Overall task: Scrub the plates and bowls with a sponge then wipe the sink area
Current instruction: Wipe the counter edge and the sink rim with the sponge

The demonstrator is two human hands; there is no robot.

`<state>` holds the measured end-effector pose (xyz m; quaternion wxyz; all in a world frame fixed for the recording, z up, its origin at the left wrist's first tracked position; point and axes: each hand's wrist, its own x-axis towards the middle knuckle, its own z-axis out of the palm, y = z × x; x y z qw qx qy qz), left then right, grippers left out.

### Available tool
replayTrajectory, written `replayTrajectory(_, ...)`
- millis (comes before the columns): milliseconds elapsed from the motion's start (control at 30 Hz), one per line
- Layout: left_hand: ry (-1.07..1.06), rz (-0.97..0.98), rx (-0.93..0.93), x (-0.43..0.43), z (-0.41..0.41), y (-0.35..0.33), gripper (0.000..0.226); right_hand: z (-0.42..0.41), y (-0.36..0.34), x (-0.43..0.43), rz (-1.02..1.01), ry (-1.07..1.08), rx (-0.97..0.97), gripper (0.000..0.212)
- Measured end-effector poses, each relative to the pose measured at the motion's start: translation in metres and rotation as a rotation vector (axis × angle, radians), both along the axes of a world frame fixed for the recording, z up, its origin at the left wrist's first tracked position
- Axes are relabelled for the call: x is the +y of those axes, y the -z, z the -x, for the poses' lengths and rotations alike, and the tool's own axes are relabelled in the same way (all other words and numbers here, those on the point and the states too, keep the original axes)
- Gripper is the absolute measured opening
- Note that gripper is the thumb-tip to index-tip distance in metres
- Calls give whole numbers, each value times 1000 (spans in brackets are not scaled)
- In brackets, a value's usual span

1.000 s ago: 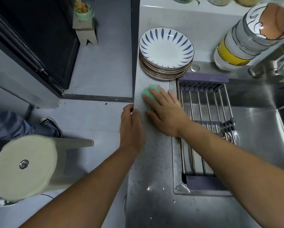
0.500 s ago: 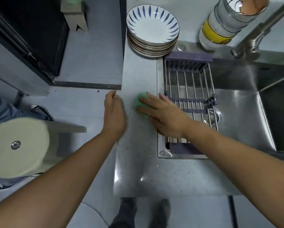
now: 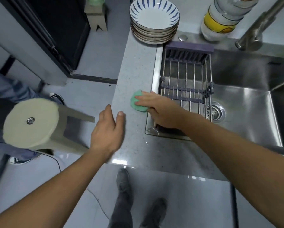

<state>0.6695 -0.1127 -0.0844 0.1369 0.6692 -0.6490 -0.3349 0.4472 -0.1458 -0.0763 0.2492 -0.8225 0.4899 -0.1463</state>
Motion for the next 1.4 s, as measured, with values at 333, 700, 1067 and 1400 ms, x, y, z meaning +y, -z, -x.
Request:
replayTrajectory(333,5,28,158,3,-1,-10,49,1,6,121,34,-95,152,54)
replayTrajectory(700,3,6,243,2,-5,-1,57,-88,9,144,61,289,306,59)
replayTrajectory(1067,8,19,286,-1,-9,5,61,-115,10,155,0,570,340,63)
replayTrajectory(1400,243,266,128,8,-17,-1,62,-32,15,206,-66,696,452,62)
